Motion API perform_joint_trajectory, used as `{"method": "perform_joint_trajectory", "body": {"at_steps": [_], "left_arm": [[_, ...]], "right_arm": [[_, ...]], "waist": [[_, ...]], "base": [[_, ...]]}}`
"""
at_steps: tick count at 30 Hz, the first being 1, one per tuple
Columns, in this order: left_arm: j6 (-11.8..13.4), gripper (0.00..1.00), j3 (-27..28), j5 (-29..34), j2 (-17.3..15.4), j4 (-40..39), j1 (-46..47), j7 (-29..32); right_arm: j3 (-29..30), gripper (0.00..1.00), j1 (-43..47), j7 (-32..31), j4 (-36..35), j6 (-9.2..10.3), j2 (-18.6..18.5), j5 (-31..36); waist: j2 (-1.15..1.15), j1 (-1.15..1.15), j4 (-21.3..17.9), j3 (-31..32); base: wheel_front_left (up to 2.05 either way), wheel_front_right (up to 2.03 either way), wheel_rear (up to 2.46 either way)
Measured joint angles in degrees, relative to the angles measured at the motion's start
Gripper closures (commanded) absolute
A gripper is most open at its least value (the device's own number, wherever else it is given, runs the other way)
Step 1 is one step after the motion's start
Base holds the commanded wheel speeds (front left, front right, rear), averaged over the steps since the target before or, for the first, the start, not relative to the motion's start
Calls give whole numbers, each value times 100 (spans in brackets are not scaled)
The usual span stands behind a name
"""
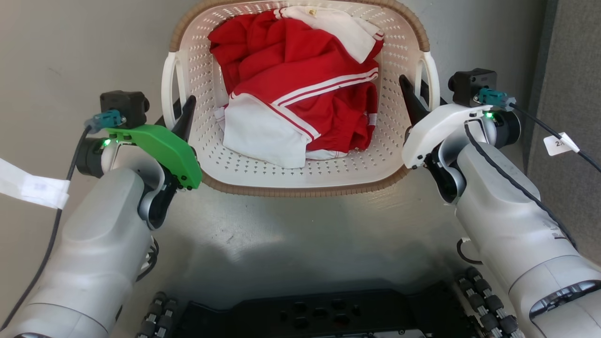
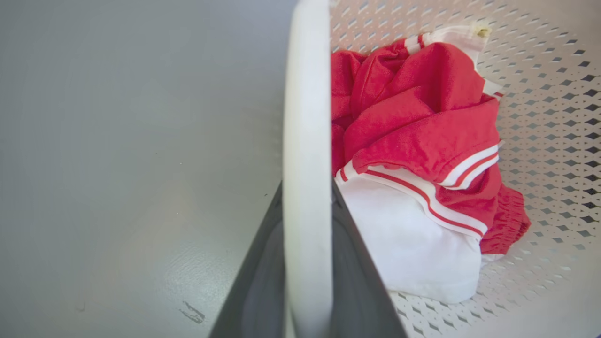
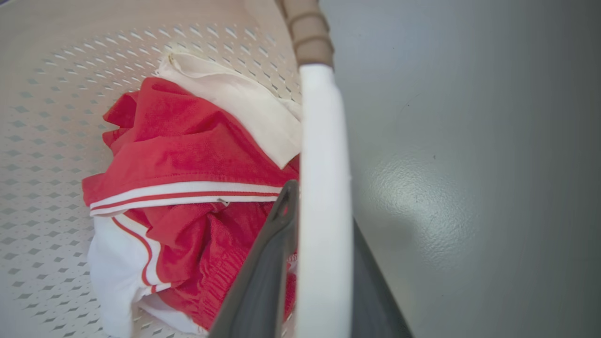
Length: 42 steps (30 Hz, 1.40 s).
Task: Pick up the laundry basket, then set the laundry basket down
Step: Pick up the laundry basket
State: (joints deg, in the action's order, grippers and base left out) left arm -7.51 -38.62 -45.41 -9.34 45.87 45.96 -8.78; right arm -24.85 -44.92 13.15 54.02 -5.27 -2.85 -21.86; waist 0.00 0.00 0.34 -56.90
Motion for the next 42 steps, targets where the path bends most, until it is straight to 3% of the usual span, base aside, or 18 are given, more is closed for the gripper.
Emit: {"method": "perform_joint_trajectory", "body": {"at_steps": [13, 24, 42], "left_arm": [[4, 100, -501, -385, 71, 401, 4, -22], [5, 100, -756, -867, 119, 609, -53, 349], [4, 100, -1172, -1460, 87, 790, -492, 1102]], "right_arm": [[-354, 100, -33, 52, 419, -22, -2, -297], [-639, 100, -32, 31, 689, -74, -19, -560], [-1302, 100, 209, -933, 901, -76, -3, -1319]], "waist": [[0, 0, -4, 481], [0, 0, -40, 1192], [0, 0, -146, 2725]], "base": [[0, 0, 0], [0, 0, 0], [0, 0, 0]]}}
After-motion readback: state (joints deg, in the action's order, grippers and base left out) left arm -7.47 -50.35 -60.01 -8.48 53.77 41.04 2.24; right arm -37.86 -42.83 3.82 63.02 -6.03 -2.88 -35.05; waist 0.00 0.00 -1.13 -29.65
